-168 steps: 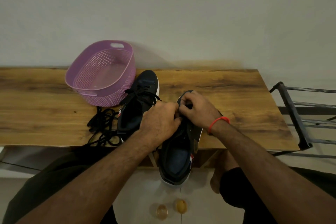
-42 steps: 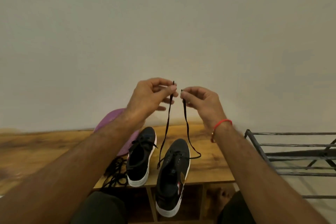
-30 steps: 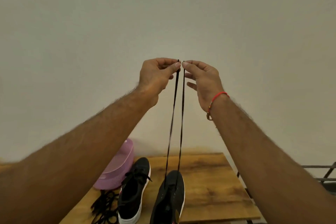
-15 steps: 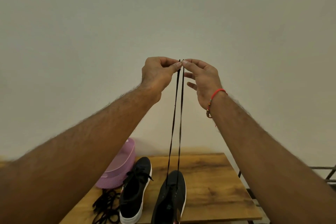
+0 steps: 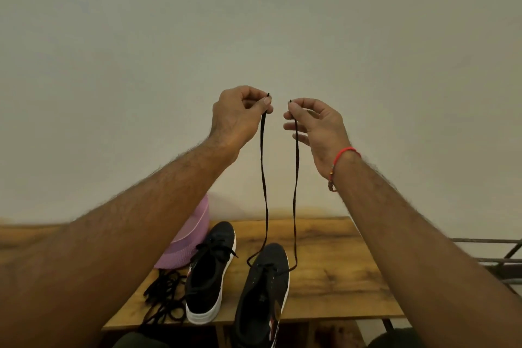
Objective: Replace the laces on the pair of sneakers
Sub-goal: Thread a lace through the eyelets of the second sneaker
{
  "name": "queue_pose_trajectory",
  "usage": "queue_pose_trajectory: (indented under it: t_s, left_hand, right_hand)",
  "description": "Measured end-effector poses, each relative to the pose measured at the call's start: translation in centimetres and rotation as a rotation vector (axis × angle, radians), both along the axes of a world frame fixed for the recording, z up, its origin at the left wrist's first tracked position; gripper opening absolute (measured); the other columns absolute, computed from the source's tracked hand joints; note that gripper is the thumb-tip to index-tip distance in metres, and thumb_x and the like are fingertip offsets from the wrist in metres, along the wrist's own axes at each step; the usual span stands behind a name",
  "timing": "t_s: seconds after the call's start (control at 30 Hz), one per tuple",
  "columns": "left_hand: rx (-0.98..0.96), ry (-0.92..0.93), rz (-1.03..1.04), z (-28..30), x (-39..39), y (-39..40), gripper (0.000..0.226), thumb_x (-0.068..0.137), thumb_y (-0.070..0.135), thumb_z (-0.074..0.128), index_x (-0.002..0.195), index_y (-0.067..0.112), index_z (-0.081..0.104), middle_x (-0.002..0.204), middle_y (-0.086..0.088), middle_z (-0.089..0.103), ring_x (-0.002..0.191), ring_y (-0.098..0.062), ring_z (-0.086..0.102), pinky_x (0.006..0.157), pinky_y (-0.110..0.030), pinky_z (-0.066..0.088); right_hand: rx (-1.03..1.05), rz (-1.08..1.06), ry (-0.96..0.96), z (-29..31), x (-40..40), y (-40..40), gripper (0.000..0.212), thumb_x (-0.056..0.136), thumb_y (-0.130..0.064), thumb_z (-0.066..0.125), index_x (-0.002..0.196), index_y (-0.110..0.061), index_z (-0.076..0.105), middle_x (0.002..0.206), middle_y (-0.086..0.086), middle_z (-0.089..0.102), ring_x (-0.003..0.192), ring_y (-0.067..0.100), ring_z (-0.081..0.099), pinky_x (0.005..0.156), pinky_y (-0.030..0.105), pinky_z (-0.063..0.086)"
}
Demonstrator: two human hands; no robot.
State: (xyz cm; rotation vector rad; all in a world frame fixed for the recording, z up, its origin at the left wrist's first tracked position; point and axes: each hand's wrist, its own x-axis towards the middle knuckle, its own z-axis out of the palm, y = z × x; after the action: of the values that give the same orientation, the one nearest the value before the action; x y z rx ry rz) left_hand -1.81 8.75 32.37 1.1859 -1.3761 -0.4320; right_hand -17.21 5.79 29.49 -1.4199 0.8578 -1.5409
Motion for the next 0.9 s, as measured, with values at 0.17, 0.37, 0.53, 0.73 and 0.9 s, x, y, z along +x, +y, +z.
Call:
queue_pose_trajectory:
  t_s: [0.17, 0.37, 0.53, 0.73, 0.9]
  left_hand:
    - [0.068, -0.032, -0.021, -6.9, 1.5, -0.3, 0.012, 0.101, 0.015, 0.061, 0.11, 0.023, 0.059, 0.091, -0.001, 0.072, 0.065, -0.013, 0.073, 0.069, -0.034, 0.062]
    - [0.282, -0.324, 0.009, -18.9, 3.7, 0.0, 0.012, 0.095, 0.021, 0.069, 0.095, 0.033, 0.07, 0.095, 0.015, 0.071, 0.068, 0.001, 0.064, 0.062, -0.024, 0.057]
    - [0.514, -0.525, 0.054, -27.2, 4.5, 0.9, 0.023, 0.097, 0.043, 0.064, 0.11, 0.029, 0.076, 0.102, 0.014, 0.074, 0.093, -0.002, 0.065, 0.086, -0.036, 0.058]
    - [0.789, -0.609, -0.065, -29.5, 3.7, 0.1, 0.061, 0.078, 0.078, 0.062, 0.121, 0.034, 0.068, 0.115, 0.013, 0.066, 0.105, -0.01, 0.063, 0.086, -0.043, 0.058]
    - [0.893, -0.529, -0.218, -29.8, 4.2, -0.4, 0.034, 0.086, 0.047, 0.076, 0.114, 0.028, 0.07, 0.109, 0.011, 0.066, 0.103, -0.006, 0.062, 0.089, -0.03, 0.054]
  right_hand:
    - [0.088, 0.022, 0.101, -7.4, -0.2, -0.8, 0.011, 0.094, -0.021, 0.068, 0.105, -0.018, 0.07, 0.091, 0.001, 0.076, 0.083, 0.018, 0.072, 0.081, 0.033, 0.059]
    - [0.299, 0.049, 0.212, -18.9, -0.3, 0.0, 0.006, 0.091, -0.01, 0.07, 0.097, -0.01, 0.072, 0.081, 0.005, 0.076, 0.077, 0.019, 0.068, 0.081, 0.038, 0.059]
    - [0.318, 0.105, 0.509, -24.6, 0.0, 0.1, 0.012, 0.088, -0.013, 0.073, 0.096, -0.022, 0.075, 0.086, -0.007, 0.076, 0.082, 0.002, 0.07, 0.079, 0.019, 0.056]
    - [0.329, 0.173, 0.662, -27.9, 0.4, -0.3, 0.009, 0.091, -0.018, 0.07, 0.096, -0.024, 0.073, 0.087, -0.01, 0.075, 0.084, -0.003, 0.068, 0.074, 0.013, 0.051]
    - [0.333, 0.239, 0.739, -29.4, 0.3, -0.5, 0.009, 0.097, -0.018, 0.062, 0.097, -0.027, 0.063, 0.093, -0.01, 0.074, 0.09, -0.005, 0.066, 0.072, 0.01, 0.048]
